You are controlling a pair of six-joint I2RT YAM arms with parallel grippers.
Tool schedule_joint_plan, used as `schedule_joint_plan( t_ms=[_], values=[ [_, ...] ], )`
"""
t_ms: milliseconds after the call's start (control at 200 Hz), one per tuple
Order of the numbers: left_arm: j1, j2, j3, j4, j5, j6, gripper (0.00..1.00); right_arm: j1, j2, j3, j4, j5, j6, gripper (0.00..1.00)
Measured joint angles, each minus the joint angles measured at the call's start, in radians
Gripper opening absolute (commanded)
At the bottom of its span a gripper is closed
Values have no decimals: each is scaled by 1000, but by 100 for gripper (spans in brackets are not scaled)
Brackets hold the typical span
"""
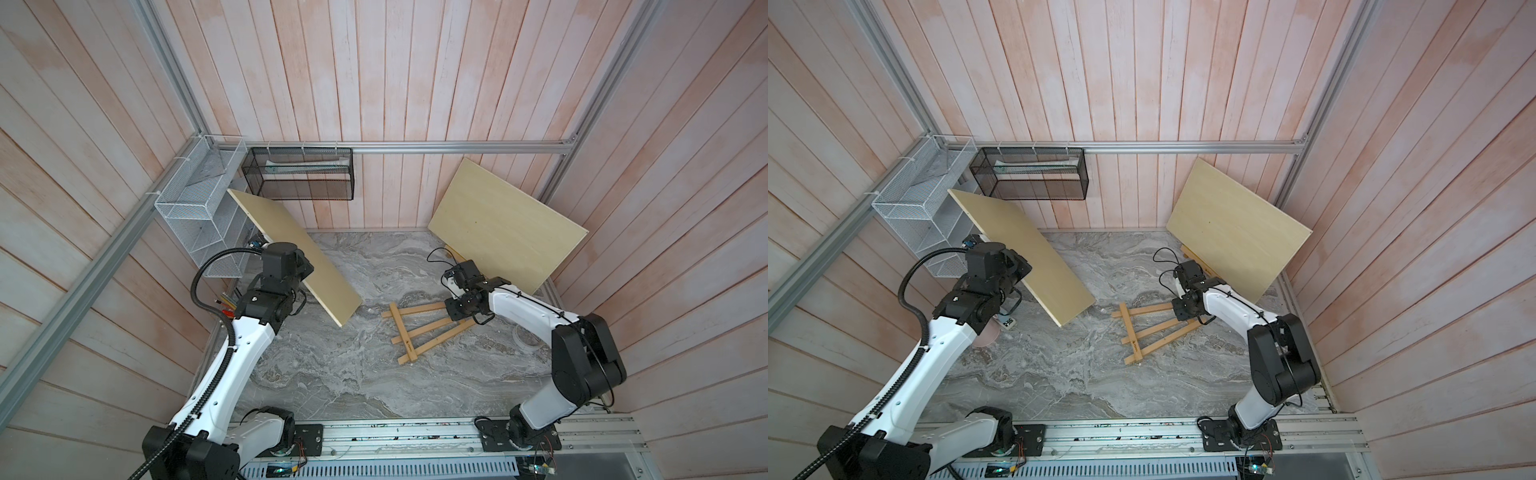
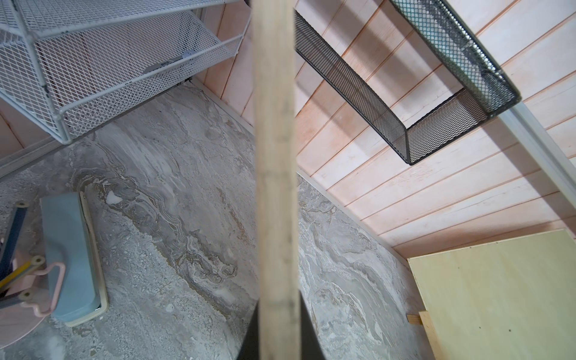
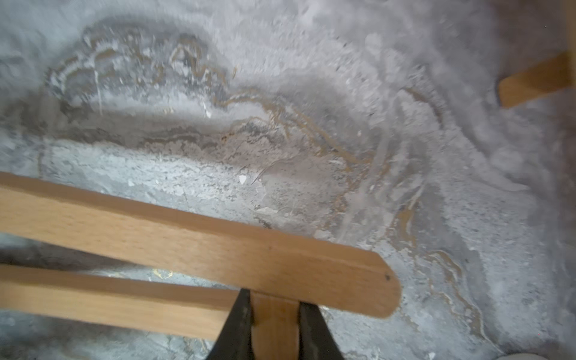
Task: Assemble the easel
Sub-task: Pick up the easel at the center of the board, then place the easel at the center of the board.
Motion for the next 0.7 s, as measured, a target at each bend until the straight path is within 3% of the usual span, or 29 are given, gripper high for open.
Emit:
schedule_joint_plan(
  t_ms=[210, 490, 605, 700],
  values=[
    [2, 6, 0, 6, 28, 4, 0, -29, -29, 151, 3, -103, 15, 9],
    [3, 19, 0, 14, 130, 19, 0, -46, 3, 396, 19, -377, 15, 10],
    [3, 23, 0, 17, 167, 27, 0, -46, 55, 537, 14, -401, 6, 10],
    [3, 28, 0, 20, 193, 34, 0, -45, 102, 677, -35, -349, -31, 10]
  ],
)
